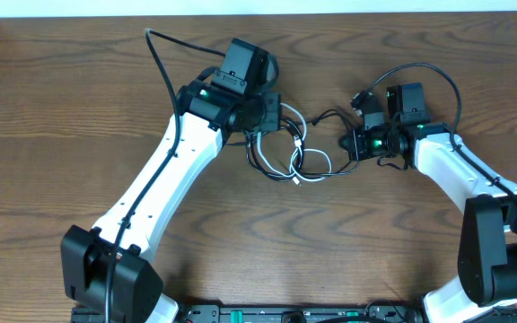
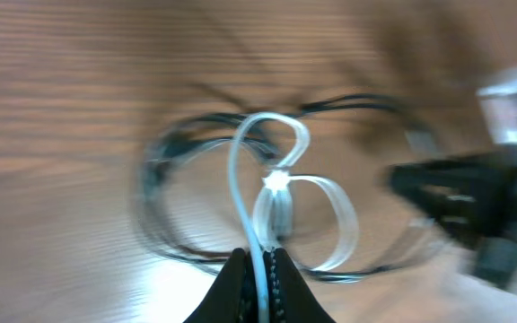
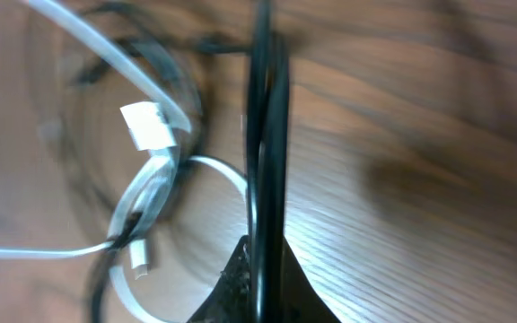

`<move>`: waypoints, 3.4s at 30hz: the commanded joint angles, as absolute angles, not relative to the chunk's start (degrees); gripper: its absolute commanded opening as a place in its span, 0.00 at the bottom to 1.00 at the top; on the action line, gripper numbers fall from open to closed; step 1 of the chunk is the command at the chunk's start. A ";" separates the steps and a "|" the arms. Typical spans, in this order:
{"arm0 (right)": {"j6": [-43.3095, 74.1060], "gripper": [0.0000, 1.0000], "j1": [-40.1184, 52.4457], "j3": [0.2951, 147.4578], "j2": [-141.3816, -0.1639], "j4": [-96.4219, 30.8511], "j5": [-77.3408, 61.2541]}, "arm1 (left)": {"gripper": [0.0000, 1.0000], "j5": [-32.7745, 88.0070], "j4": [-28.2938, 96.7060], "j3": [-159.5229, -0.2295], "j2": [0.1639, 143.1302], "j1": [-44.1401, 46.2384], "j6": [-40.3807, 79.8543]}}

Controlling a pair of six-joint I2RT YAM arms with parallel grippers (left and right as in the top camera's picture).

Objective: Untangle cables

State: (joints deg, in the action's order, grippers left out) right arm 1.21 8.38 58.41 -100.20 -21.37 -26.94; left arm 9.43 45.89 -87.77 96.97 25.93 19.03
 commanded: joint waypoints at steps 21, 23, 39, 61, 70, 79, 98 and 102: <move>9.85 0.01 8.58 58.70 -99.02 -22.98 -3.20 | 0.08 12.08 39.92 -88.20 79.48 17.52 15.62; 9.85 0.01 8.58 58.70 -99.02 -22.98 -3.40 | 0.07 7.66 40.18 -88.20 77.38 17.52 15.64; 7.16 0.54 8.78 58.70 -99.02 -22.02 -19.44 | 0.08 0.16 50.00 -88.18 82.72 17.52 15.68; 0.99 0.49 11.51 58.70 -99.02 -20.18 -26.81 | 0.08 1.06 58.15 -88.18 99.50 17.54 15.70; 5.54 0.78 11.73 58.70 -99.02 -20.34 -23.00 | 0.08 7.53 58.78 -88.05 104.03 17.65 15.68; 10.55 0.38 11.73 58.70 -99.02 -21.45 -18.11 | 0.14 11.62 58.39 -85.93 105.60 18.37 15.66; 11.94 0.01 11.73 58.70 -99.04 -22.70 -10.81 | 0.55 12.45 40.12 -76.01 105.93 29.93 25.91; 11.97 0.01 11.73 58.70 -99.04 -22.70 -10.87 | 0.54 11.57 34.94 -75.57 107.22 32.86 28.84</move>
